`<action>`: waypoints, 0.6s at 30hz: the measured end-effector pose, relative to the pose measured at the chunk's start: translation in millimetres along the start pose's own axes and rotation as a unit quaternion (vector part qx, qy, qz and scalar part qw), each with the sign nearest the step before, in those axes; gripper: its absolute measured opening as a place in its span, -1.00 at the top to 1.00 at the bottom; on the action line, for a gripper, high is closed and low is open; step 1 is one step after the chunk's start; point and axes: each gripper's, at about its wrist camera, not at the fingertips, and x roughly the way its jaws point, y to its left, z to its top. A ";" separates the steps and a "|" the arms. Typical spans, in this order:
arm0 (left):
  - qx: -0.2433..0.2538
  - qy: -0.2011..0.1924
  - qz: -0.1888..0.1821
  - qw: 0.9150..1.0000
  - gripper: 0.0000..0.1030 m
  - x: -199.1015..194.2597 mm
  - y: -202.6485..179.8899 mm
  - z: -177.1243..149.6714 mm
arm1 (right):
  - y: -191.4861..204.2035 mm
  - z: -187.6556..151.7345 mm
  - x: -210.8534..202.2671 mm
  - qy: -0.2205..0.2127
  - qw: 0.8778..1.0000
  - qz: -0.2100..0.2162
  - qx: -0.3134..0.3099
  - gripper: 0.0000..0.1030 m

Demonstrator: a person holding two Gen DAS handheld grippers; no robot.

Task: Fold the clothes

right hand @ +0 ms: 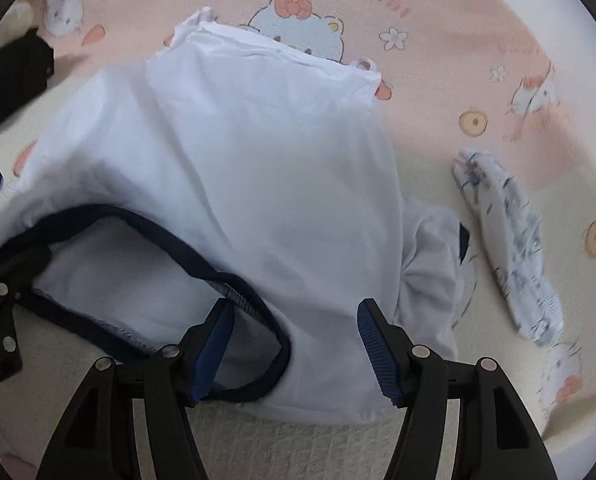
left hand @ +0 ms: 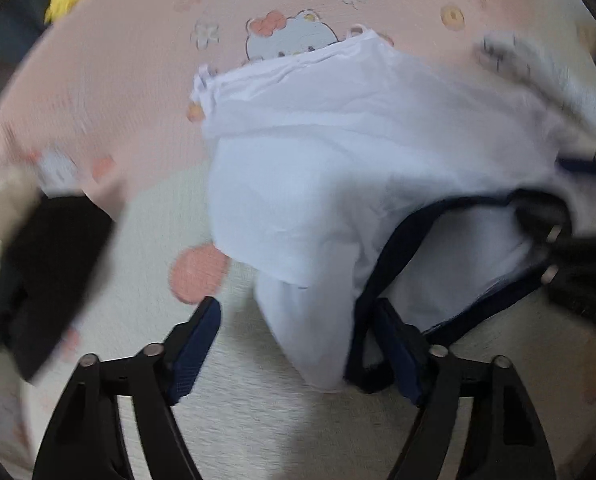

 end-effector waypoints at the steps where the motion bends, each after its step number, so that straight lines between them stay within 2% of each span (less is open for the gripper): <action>1: 0.006 -0.005 0.006 1.000 -0.35 -2.0 -1.9 -0.9 | -0.7 0.4 0.1 0.000 1.000 -0.014 0.003 -0.23; 6: -0.007 0.004 0.009 1.000 -0.35 9.8 18.5 4.4 | -6.1 -1.7 1.2 0.010 0.996 -0.092 0.001 -0.22; 7: -0.011 0.003 0.002 1.000 -0.27 11.0 21.5 5.5 | -8.0 -2.4 -0.3 0.009 0.996 -0.093 0.004 -0.21; 8: -0.016 0.002 -0.005 1.000 -0.15 12.5 24.7 6.9 | -9.8 -3.1 -2.0 0.008 0.996 -0.093 0.008 -0.02; 9: -0.020 0.000 -0.013 1.000 -0.06 14.0 27.9 8.3 | -11.2 -3.6 -5.5 0.008 0.996 -0.090 0.012 0.27; 10: -0.019 -0.007 -0.026 0.999 0.23 10.4 29.9 9.3 | -11.1 -3.3 -9.4 0.008 0.997 -0.080 0.014 0.37; 11: -0.011 -0.011 -0.024 1.000 0.34 7.3 28.7 10.8 | -8.9 -2.6 -13.9 0.006 0.998 -0.064 0.009 0.59; 12: -0.002 -0.015 -0.020 1.000 0.35 4.5 26.9 12.4 | -6.3 -2.2 -18.2 0.005 0.999 -0.051 0.003 0.77; 15: 0.018 -0.031 -0.004 0.999 0.38 -7.9 24.2 16.3 | 6.7 -5.2 -28.9 0.004 0.997 -0.068 -0.031 0.82; 18: 0.005 -0.020 -0.028 0.999 0.38 -12.7 31.0 16.7 | 5.5 -12.9 -35.9 0.017 0.998 -0.058 -0.025 0.83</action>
